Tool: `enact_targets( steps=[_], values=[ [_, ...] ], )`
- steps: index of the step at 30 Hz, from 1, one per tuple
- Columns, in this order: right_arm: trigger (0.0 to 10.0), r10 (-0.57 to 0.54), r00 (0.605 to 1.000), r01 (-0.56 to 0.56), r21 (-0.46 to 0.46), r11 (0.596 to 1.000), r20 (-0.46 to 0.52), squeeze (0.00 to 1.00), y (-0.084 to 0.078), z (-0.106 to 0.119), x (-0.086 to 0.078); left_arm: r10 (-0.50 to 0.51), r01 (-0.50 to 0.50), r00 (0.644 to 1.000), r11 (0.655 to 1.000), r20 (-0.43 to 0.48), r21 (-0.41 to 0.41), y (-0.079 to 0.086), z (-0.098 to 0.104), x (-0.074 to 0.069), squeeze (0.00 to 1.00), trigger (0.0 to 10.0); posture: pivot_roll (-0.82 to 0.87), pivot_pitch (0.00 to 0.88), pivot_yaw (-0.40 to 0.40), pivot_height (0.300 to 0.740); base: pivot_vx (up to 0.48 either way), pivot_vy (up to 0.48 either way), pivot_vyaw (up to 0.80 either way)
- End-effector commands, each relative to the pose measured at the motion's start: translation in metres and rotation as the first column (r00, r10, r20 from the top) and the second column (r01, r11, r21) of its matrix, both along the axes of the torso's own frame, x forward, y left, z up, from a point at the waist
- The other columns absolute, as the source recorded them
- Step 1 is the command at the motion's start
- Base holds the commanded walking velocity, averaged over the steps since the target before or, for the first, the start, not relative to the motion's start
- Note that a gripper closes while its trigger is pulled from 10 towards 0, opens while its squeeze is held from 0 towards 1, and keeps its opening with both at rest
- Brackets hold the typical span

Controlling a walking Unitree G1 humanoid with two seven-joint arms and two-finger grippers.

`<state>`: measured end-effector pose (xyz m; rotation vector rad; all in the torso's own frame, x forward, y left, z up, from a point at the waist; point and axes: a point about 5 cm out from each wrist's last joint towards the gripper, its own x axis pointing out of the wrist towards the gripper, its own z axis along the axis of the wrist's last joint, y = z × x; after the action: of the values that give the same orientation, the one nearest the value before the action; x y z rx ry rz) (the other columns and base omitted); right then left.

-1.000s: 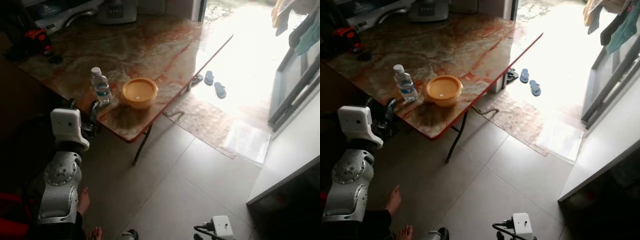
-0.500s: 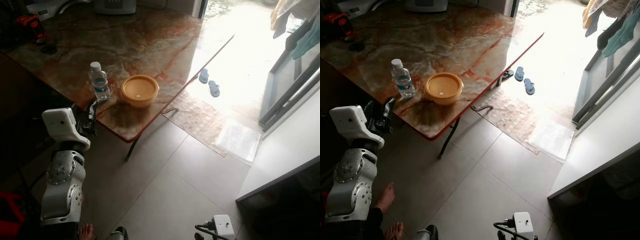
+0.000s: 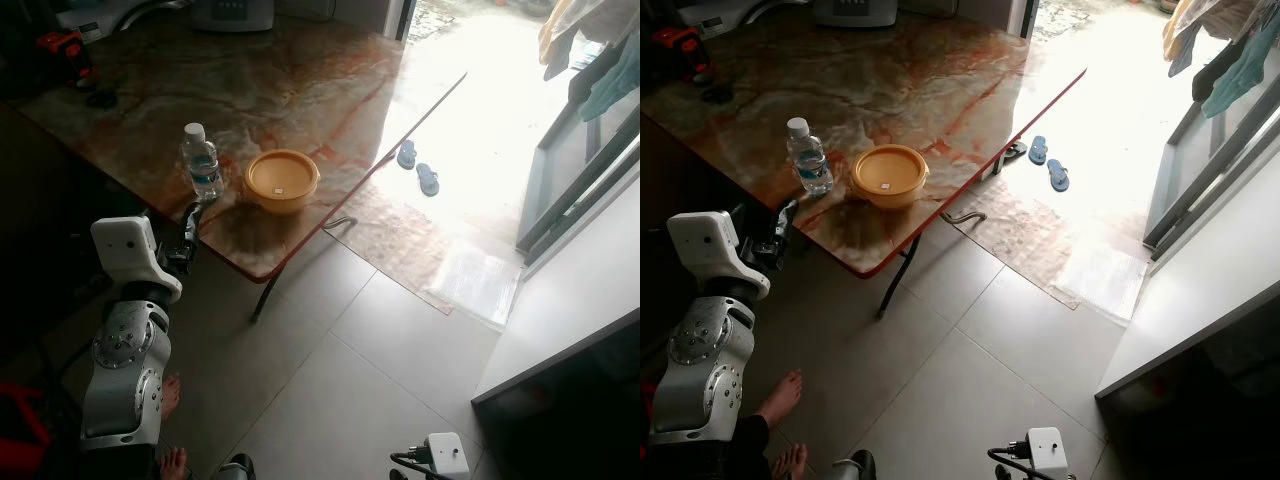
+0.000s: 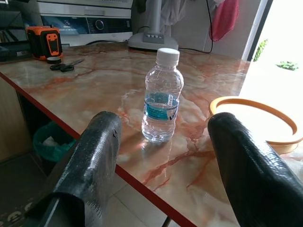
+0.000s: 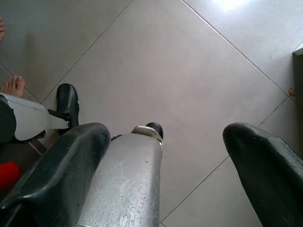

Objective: Restocking fridge

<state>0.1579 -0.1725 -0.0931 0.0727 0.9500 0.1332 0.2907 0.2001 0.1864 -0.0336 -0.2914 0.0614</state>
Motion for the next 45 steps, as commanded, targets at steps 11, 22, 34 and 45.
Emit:
enact_targets(
  steps=[11,22,34,45],
  values=[
    [10.0,0.004,0.999,-0.004,-0.002,1.0,-0.034,0.0,-0.002,-0.004,-0.009,0.009,-0.01,0.999,1.0,0.032,0.014,-0.001,0.011,0.0,0.0,10.0,-0.02,0.149,-0.066,0.74,0.0,0.0,0.0],
    [10.0,0.023,0.999,-0.023,-0.003,1.0,-0.032,0.0,-0.001,-0.004,-0.009,0.09,-0.092,0.995,0.993,0.032,0.07,0.007,0.014,0.002,0.0,10.0,-0.02,0.144,-0.063,0.74,0.0,0.0,0.0],
    [10.0,0.008,1.0,-0.008,-0.003,1.0,-0.029,0.0,-0.001,-0.003,-0.008,0.092,-0.095,0.995,0.993,0.041,0.064,0.006,0.017,0.003,0.0,10.0,-0.02,0.158,-0.068,0.74,0.0,0.0,0.31],
    [10.0,-0.01,1.0,0.01,-0.005,1.0,-0.024,0.0,-0.003,-0.003,-0.007,0.091,-0.093,0.995,0.995,0.046,0.046,0.004,0.017,0.003,0.0,10.0,-0.02,0.17,-0.074,0.74,0.0,0.0,0.0]
  ],
)
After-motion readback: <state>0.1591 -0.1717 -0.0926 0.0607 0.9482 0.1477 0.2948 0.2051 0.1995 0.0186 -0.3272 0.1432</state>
